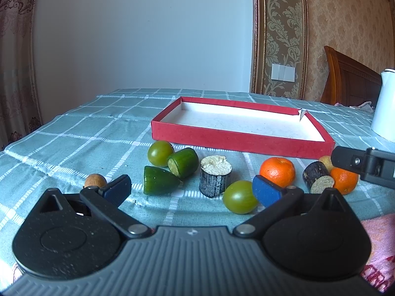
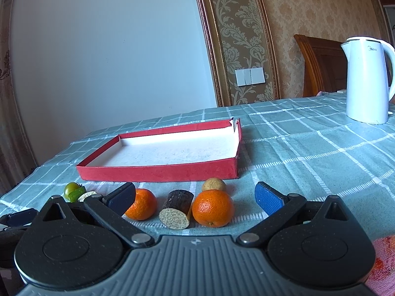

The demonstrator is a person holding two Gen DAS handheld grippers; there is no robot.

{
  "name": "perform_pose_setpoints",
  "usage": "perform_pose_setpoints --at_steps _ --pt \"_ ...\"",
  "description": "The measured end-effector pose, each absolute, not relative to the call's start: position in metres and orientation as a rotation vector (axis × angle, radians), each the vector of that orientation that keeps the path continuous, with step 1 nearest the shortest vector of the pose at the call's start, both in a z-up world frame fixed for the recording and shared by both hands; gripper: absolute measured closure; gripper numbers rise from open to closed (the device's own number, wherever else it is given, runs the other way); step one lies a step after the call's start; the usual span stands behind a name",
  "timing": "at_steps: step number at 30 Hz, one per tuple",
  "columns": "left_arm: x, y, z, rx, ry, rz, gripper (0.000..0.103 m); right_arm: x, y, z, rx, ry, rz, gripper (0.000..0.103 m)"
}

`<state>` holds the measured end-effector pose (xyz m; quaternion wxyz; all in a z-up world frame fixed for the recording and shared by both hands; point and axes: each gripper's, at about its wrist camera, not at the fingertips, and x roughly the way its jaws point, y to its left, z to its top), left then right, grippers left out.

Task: Organize fruits

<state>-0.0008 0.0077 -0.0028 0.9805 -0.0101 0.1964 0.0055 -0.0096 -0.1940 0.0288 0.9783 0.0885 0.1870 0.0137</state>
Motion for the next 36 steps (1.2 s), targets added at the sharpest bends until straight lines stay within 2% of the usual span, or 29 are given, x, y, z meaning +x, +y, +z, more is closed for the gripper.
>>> perform_pose_setpoints --at_steps 8,14,16,18,20,28,30,32,36 --pt "-0.002 0.009 -0.002 -0.026 0.392 0.003 0.000 -0.016 -0.214 0.039 0.115 0.470 0.080 0.000" --pt "-0.003 0.008 -0.002 -0.020 0.387 -0.006 0.000 -0.017 -0.218 0.042 0.019 0.473 0.106 0.000" --pt "-0.003 0.008 -0.002 -0.021 0.387 -0.009 0.000 -0.014 -0.218 0.043 0.006 0.480 0.114 0.004" --pt "-0.003 0.008 -0.002 -0.023 0.389 -0.010 0.000 -0.008 -0.218 0.043 -0.011 0.501 0.132 0.024" --pt "-0.002 0.009 -0.002 -0.026 0.390 -0.011 0.000 -0.001 -0.218 0.041 -0.019 0.537 0.154 0.031" --pt "-0.002 0.010 -0.001 -0.032 0.391 -0.014 0.000 0.016 -0.214 0.034 -0.067 0.587 0.193 0.033" --pt "-0.001 0.010 -0.002 -0.032 0.393 -0.015 0.000 0.022 -0.216 0.031 -0.058 0.608 0.207 0.046" --pt "0.000 0.010 -0.002 -0.034 0.396 -0.015 0.000 0.027 -0.219 0.028 -0.040 0.627 0.226 0.048" --pt "0.000 0.011 -0.002 -0.035 0.399 -0.017 0.000 0.031 -0.221 0.025 -0.038 0.641 0.243 0.060"
